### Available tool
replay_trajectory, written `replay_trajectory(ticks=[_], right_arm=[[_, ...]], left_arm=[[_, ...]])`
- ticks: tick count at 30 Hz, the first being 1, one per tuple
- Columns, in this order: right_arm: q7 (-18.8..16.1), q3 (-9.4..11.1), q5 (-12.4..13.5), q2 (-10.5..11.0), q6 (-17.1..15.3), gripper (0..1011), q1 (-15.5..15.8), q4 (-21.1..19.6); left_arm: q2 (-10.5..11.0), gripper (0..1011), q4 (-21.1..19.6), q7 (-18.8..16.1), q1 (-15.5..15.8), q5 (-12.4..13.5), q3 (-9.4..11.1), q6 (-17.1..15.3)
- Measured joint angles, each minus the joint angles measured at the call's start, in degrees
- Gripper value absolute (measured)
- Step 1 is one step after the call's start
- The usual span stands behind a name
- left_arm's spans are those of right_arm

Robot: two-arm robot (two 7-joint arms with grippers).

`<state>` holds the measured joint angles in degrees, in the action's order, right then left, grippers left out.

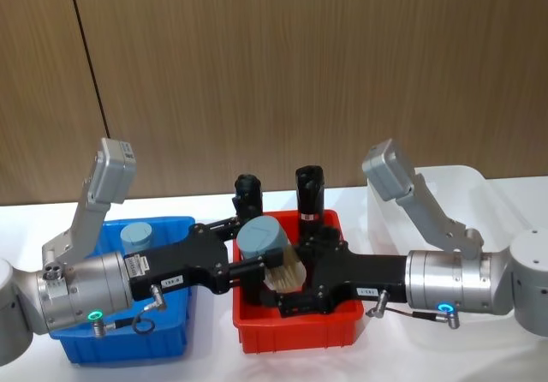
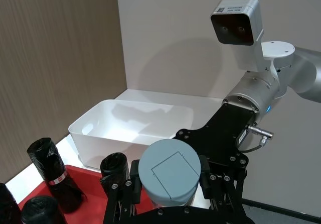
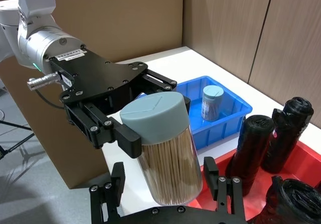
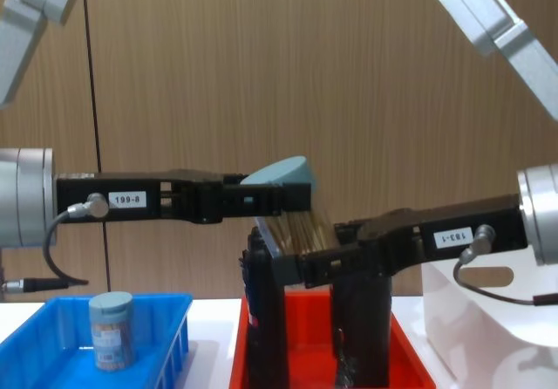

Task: Pick the cotton swabs from the blue box and place them into the white box.

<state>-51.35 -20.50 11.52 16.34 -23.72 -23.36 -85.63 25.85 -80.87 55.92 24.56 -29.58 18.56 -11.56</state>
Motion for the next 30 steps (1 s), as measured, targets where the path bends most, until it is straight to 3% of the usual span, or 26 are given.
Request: replay_trajectory(ticks=[5,14,22,30], right_arm=[[0.2,-0.2,0.3,0.0,0.2,918,-0.2,0.3],[0.6,-0.7,0.6,0.0,0.5,669,-0.4,0.4],[0.9,-1.0,1.1,0.1,0.5,652,-0.5,0.4],[1.1,-1.4,1.7,0.2,0.7,650,-0.6,0.1]], left_arm=[[0.0,665,0.0,0.0,0.0,0.0,0.0,0.0],[0.0,665,0.0,0.1,0.0,-0.1,0.0,0.0],[0.0,669,0.0,0.1,0.0,-0.1,0.0,0.0],[0.0,886,0.0,0.0,0.0,0.0,0.0,0.0]])
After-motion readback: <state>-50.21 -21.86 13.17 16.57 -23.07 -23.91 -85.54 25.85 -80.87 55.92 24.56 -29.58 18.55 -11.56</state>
